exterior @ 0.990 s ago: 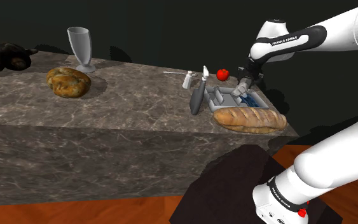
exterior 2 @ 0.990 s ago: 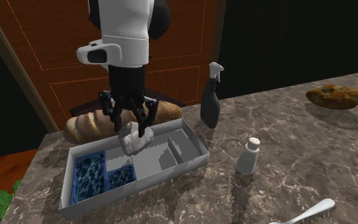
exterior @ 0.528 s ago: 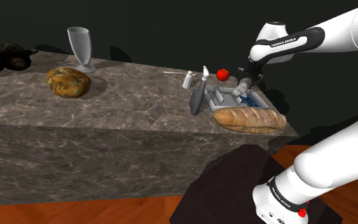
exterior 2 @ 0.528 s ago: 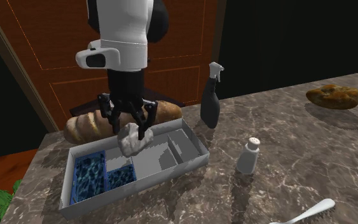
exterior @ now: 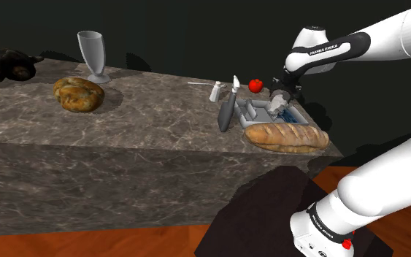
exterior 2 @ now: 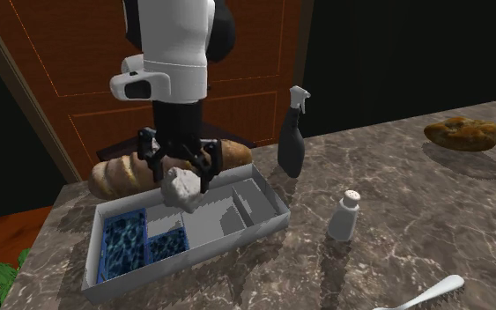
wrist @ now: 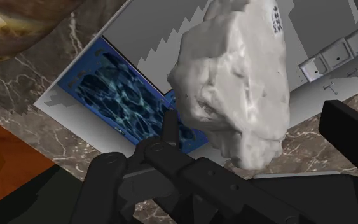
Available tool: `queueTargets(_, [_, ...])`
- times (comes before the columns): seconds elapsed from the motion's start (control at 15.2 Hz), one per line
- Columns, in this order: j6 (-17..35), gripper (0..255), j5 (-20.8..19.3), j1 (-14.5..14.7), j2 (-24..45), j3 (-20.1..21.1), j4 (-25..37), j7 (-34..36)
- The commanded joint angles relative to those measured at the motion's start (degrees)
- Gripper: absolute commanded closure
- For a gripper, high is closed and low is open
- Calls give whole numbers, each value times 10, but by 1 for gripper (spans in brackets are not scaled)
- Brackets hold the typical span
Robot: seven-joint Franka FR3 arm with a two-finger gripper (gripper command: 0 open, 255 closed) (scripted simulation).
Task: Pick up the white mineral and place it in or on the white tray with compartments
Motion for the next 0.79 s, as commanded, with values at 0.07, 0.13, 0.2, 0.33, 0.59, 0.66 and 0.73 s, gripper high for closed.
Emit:
queueTargets(0.07, [-39, 0, 1, 4, -24, 4, 14, 1])
queueTargets(0.13, [-58, 0, 2, 5, -34, 6, 22, 0])
queueTargets(0.2, [-73, 0, 3, 6, -42, 8, 30, 0])
queueTargets(0.33, [-73, 0, 3, 6, -42, 8, 30, 0])
queueTargets(0.59, [-73, 0, 3, 6, -42, 8, 30, 0])
queueTargets(0.66, [-73, 0, 3, 6, -42, 8, 30, 0])
queueTargets(0.73, [-73, 0, 3, 6, -42, 8, 30, 0])
